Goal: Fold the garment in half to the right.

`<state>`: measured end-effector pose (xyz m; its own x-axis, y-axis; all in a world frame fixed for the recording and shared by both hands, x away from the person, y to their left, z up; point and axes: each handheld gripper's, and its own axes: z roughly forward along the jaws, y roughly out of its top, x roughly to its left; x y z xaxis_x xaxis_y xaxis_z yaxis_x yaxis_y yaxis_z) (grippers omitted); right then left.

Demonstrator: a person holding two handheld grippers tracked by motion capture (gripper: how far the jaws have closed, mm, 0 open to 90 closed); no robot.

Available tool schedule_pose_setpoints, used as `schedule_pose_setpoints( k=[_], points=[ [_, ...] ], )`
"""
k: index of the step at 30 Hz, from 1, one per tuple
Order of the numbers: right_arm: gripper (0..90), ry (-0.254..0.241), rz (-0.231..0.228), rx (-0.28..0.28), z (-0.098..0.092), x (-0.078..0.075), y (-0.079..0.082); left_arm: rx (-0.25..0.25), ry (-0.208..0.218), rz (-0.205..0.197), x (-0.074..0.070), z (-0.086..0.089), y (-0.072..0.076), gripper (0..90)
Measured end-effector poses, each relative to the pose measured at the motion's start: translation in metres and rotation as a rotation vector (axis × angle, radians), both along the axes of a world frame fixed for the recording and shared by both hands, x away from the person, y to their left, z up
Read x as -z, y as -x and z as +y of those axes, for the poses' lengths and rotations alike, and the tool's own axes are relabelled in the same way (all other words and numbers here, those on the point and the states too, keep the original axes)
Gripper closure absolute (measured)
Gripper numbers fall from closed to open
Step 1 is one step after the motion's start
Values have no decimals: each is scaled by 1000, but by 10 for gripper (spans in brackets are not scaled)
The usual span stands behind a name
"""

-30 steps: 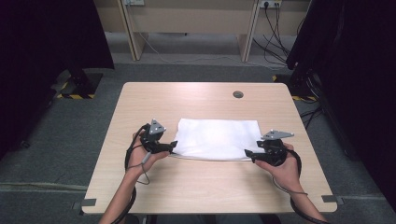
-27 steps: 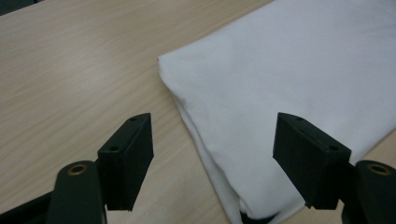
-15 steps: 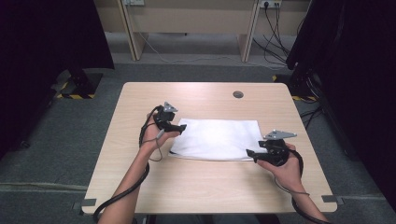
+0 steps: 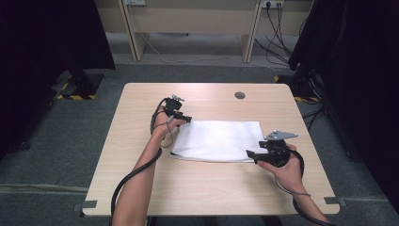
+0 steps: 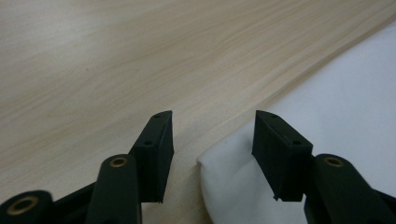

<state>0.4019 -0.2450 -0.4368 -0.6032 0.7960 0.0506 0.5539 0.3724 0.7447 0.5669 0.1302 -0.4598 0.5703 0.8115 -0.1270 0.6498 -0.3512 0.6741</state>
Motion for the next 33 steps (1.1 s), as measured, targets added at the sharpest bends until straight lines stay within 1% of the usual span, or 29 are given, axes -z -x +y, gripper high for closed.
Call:
schedule_pose_setpoints(
  k=[3, 5, 8, 13, 16, 18, 21, 25, 27, 28, 29, 30, 31, 33],
  points=[
    [312, 3, 0, -3, 0, -1, -1, 2, 4, 21, 6, 2, -1, 522],
    [311, 4, 2, -7, 2, -1, -3, 11, 17, 18, 7, 2, 0, 562],
    [312, 15, 5, -23, 8, -1, -5, 41, 7, 14, 7, 0, 3, 628],
    [312, 16, -3, -62, 28, -5, -10, 78, -7, 1, 7, -4, 7, 793],
    [316, 17, -8, -102, 47, -8, -12, 96, -20, 7, 5, -6, 9, 836],
    [333, 20, -8, -149, 64, -11, -12, 112, -15, 10, 0, -6, 11, 842],
    [354, 35, -24, -252, 98, -14, -12, 131, -15, 3, -9, -5, 14, 844],
    [374, 64, -25, -406, 153, -15, -13, 154, -18, 3, -16, -3, 17, 846],
    [387, 98, -27, -481, 182, -10, -13, 163, -19, 9, -17, -2, 18, 846],
    [395, 104, -28, -508, 196, -7, -13, 173, -23, 17, -17, -1, 19, 846],
    [397, 117, -26, -533, 208, -3, -13, 172, -22, 22, -17, -1, 19, 846],
    [400, 145, -28, -551, 220, 1, -14, 171, -23, 24, -17, 0, 19, 846],
    [406, 166, -25, -562, 230, 5, -15, 173, -20, 27, -17, 1, 20, 847],
    [422, 185, -13, -575, 245, 12, -15, 174, -15, 26, -18, 3, 20, 848]
  ],
)
